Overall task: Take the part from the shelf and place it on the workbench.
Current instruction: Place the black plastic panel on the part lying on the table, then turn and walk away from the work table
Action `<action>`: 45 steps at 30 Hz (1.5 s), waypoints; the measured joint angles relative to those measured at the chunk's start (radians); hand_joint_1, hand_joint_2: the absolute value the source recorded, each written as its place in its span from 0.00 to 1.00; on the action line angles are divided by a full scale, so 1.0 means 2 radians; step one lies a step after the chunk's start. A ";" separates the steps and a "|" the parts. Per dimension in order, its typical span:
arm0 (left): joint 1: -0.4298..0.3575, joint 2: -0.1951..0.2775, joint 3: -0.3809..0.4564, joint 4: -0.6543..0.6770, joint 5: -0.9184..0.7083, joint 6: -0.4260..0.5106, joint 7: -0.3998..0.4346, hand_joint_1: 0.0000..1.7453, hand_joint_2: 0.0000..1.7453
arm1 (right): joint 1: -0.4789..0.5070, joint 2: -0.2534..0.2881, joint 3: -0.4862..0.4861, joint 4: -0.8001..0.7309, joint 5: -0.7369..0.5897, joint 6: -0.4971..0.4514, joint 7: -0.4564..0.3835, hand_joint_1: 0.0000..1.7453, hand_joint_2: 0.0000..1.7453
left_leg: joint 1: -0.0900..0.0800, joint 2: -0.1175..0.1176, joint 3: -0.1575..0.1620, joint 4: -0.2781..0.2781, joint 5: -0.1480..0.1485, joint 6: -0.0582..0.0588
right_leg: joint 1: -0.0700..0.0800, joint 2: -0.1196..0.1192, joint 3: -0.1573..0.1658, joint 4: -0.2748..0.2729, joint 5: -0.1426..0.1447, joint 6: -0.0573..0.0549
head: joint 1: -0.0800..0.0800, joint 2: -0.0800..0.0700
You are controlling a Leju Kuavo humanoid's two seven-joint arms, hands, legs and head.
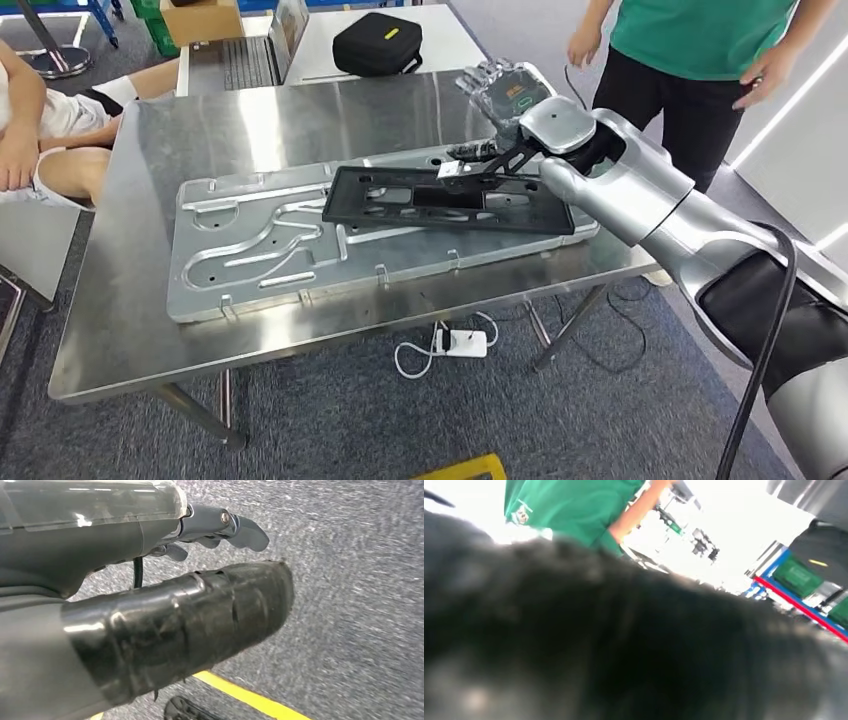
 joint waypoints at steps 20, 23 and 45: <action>0.000 -0.005 0.000 0.000 0.000 0.000 0.001 0.00 0.00 | -0.022 -0.018 0.008 -0.012 -0.026 -0.003 0.012 0.00 0.00 | -0.003 0.003 -0.044 0.112 -0.024 -0.027 | 0.008 -0.006 0.058 -0.089 0.048 -0.032 | -0.002 0.000; -0.002 -0.005 0.000 0.000 0.000 0.000 0.001 0.00 0.00 | -0.029 -0.022 0.008 -0.013 -0.027 -0.001 0.012 0.00 0.00 | 0.000 0.002 0.024 0.032 -0.021 -0.030 | 0.006 -0.007 0.032 -0.069 0.055 -0.023 | -0.002 0.000; -0.002 -0.008 0.001 0.000 0.000 -0.001 -0.002 0.00 0.00 | -0.047 -0.039 0.012 -0.018 -0.036 0.001 0.015 0.00 0.00 | -0.003 0.003 -0.042 0.008 0.012 -0.018 | 0.010 -0.004 0.107 -0.102 0.019 -0.034 | -0.002 0.000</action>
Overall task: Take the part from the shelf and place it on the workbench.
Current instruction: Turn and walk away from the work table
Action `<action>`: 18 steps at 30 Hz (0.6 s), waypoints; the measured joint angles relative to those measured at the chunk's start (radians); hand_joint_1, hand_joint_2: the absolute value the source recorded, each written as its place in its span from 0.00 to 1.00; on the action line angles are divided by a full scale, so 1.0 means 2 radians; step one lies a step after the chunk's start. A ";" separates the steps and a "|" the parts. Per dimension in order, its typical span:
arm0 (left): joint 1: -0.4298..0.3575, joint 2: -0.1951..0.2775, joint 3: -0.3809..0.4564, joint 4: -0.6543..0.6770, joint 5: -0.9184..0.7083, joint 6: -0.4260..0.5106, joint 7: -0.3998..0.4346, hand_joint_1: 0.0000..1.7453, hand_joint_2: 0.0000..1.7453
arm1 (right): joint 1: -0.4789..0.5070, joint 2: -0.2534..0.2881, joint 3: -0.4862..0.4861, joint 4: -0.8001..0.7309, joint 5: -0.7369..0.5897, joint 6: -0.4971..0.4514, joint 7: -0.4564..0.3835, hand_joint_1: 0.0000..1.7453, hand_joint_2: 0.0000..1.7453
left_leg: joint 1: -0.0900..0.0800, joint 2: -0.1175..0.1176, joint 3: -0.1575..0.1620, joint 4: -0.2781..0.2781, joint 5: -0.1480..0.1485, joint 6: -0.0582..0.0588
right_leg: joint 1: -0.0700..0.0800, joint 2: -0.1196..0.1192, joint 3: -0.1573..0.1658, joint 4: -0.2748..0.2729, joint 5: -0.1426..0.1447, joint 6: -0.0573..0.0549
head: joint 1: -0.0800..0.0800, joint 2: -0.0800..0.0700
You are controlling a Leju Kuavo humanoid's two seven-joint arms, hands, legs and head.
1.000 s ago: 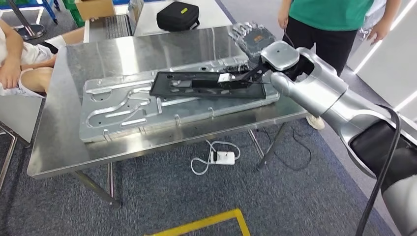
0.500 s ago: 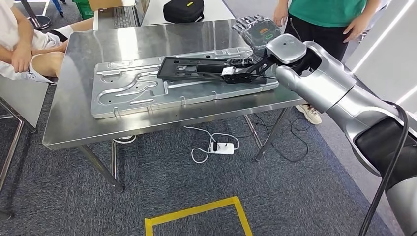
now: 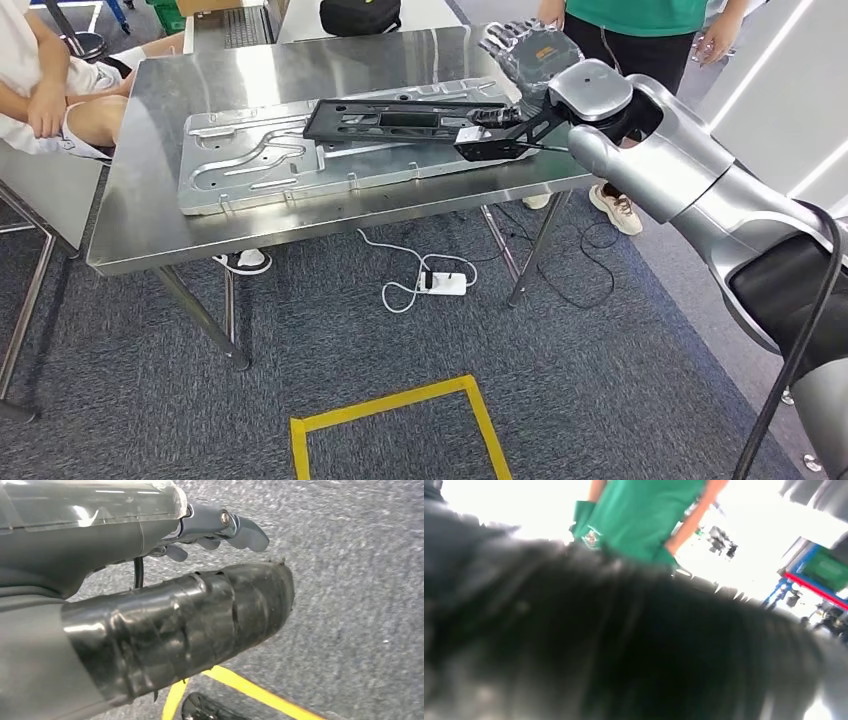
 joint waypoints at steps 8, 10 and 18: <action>-0.002 0.002 0.001 0.000 0.000 0.000 0.000 0.00 0.00 | 0.002 -0.001 0.003 0.000 -0.004 0.000 0.000 0.00 0.00 | 0.002 0.000 0.059 0.030 -0.033 -0.008 | -0.002 -0.001 -0.071 0.028 0.037 0.011 | 0.000 0.000; -0.002 0.002 0.002 0.000 0.000 0.000 0.000 0.00 0.00 | 0.002 -0.003 0.003 -0.001 -0.004 -0.001 0.001 0.00 0.00 | -0.001 -0.001 0.083 -0.009 -0.048 -0.003 | -0.001 -0.002 -0.081 0.037 0.042 0.017 | 0.000 0.000; -0.002 0.001 0.005 0.000 0.000 0.000 -0.001 0.00 0.00 | 0.006 -0.007 0.004 0.001 -0.004 -0.001 0.003 0.00 0.00 | 0.000 0.004 0.047 -0.024 -0.006 0.023 | -0.008 0.004 -0.113 0.141 -0.049 0.039 | 0.000 0.000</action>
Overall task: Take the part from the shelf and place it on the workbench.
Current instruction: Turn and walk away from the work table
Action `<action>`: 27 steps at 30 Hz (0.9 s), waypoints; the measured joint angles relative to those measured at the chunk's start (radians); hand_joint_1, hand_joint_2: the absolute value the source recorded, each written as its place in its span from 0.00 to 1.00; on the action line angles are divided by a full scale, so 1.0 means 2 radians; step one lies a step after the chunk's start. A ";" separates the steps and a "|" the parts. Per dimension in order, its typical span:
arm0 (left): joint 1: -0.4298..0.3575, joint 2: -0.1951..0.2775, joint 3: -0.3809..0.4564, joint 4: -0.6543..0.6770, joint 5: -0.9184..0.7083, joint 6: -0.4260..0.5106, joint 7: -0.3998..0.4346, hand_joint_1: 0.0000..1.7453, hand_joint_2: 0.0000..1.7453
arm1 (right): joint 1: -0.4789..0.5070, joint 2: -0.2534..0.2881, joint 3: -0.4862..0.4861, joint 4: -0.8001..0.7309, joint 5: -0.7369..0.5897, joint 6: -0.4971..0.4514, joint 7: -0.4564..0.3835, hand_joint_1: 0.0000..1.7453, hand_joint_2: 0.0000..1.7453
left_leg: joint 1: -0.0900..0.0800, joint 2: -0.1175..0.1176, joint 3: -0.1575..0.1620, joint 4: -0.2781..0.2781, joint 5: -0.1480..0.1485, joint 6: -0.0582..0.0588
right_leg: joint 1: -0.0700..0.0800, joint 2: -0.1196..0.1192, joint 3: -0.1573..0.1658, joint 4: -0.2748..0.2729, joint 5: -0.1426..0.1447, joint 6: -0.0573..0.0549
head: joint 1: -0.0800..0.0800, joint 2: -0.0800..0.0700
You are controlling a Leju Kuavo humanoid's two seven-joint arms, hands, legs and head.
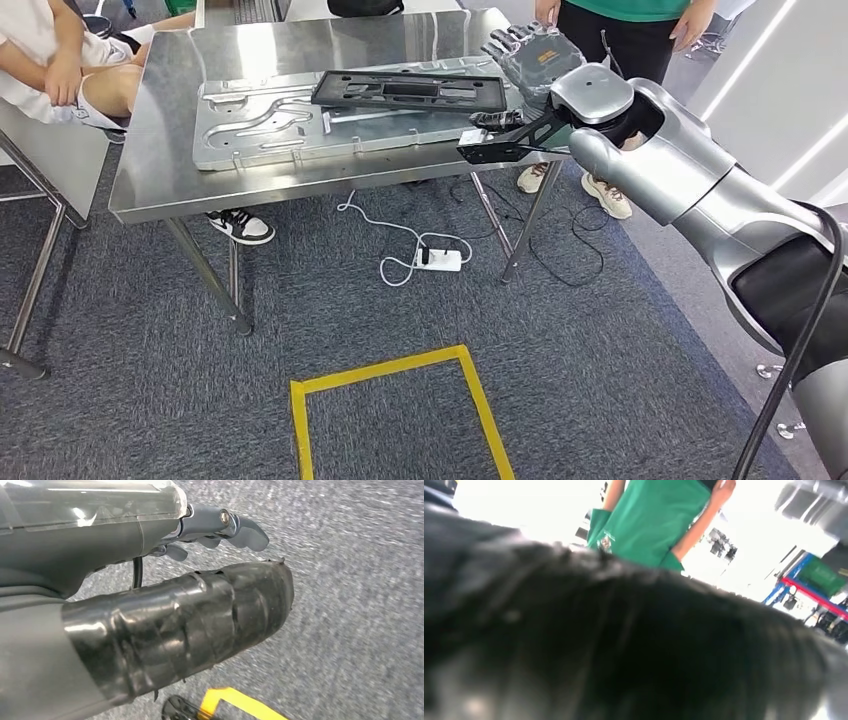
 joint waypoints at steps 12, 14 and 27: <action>0.001 0.000 0.002 0.000 0.000 0.000 0.000 0.00 0.00 | 0.000 0.000 0.001 -0.001 -0.001 -0.001 0.000 0.00 0.00 | 0.002 -0.001 -0.047 0.011 0.020 -0.024 | 0.005 -0.004 0.122 -0.140 0.037 -0.027 | -0.001 0.000; 0.001 0.000 0.002 0.000 0.000 0.000 0.000 0.00 0.00 | 0.000 0.000 0.001 -0.001 -0.001 -0.001 0.000 0.00 0.00 | 0.002 -0.001 -0.061 0.067 -0.033 -0.026 | 0.005 -0.004 0.107 -0.140 0.050 -0.032 | -0.002 0.000; 0.000 0.003 0.003 0.000 0.009 0.000 0.009 0.00 1.00 | 0.004 -0.001 0.001 0.001 -0.005 -0.004 0.001 0.00 1.00 | -0.001 -0.002 0.035 -0.004 -0.035 -0.002 | 0.004 -0.003 0.028 -0.091 0.072 -0.005 | -0.002 0.000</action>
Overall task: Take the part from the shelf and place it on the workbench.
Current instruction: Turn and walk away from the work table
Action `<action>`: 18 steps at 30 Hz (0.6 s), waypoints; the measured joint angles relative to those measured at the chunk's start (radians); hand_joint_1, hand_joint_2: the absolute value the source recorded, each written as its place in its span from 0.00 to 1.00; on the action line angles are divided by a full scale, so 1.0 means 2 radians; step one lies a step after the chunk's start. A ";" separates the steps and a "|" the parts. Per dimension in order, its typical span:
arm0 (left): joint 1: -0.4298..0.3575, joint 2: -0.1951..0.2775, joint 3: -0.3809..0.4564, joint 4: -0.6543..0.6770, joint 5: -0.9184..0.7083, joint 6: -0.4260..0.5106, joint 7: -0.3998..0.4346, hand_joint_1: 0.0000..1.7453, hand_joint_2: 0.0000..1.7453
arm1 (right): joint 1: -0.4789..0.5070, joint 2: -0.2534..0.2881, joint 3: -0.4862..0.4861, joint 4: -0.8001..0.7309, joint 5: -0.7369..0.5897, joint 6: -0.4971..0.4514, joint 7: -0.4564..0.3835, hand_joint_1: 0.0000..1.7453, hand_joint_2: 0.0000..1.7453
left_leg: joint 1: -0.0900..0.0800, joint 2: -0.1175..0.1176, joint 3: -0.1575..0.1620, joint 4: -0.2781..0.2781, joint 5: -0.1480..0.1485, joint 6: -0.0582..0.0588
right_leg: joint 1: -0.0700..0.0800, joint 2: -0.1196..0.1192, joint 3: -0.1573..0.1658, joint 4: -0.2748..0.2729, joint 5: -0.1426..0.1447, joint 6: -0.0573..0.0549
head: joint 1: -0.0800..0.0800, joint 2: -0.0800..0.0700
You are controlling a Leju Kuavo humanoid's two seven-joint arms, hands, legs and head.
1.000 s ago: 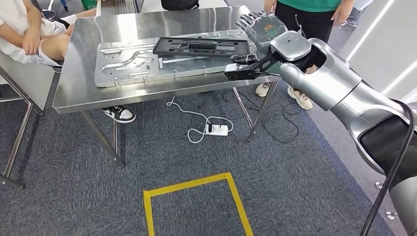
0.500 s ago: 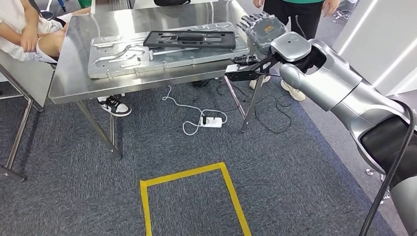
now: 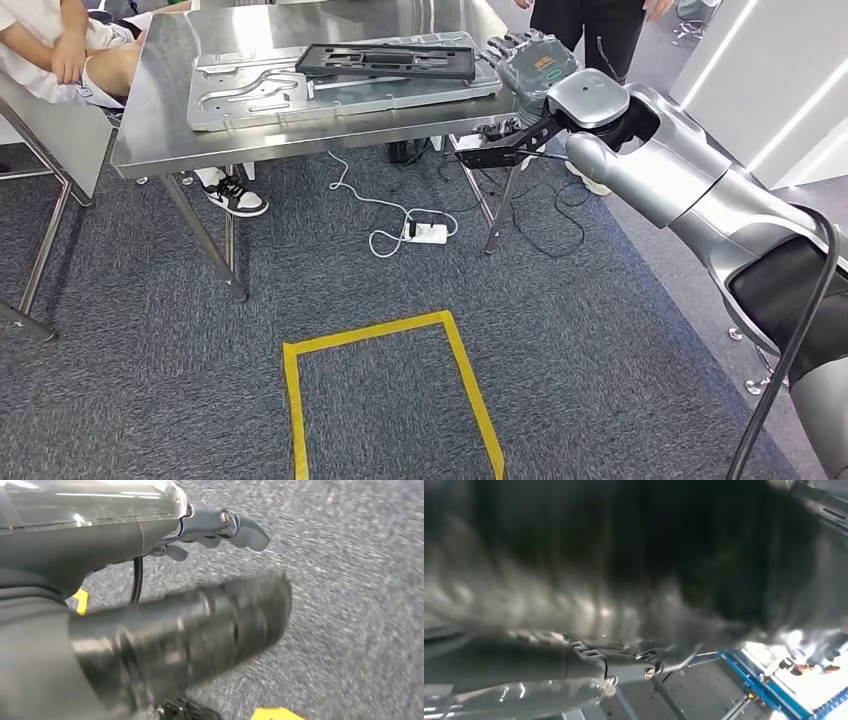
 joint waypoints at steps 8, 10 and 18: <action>0.000 0.000 0.002 0.000 0.002 0.007 0.009 0.00 1.00 | 0.005 0.007 0.003 0.008 0.005 -0.005 0.001 0.00 0.75 | 0.001 0.002 -0.020 0.000 0.020 0.000 | -0.007 0.003 0.023 0.031 -0.033 0.007 | 0.000 0.000; -0.001 0.000 0.003 0.000 0.002 0.007 0.010 0.00 1.00 | 0.002 0.012 0.003 0.010 0.008 -0.007 0.001 0.00 1.00 | 0.000 0.002 -0.022 0.000 0.022 -0.004 | -0.004 0.003 0.052 -0.019 -0.021 0.001 | 0.000 0.000; -0.002 0.002 0.003 0.000 0.004 0.011 0.011 0.00 1.00 | -0.007 0.034 0.004 0.023 0.015 -0.013 -0.001 0.00 1.00 | 0.001 0.001 -0.068 0.092 -0.029 -0.019 | -0.001 0.001 0.055 -0.039 -0.011 -0.021 | 0.000 0.000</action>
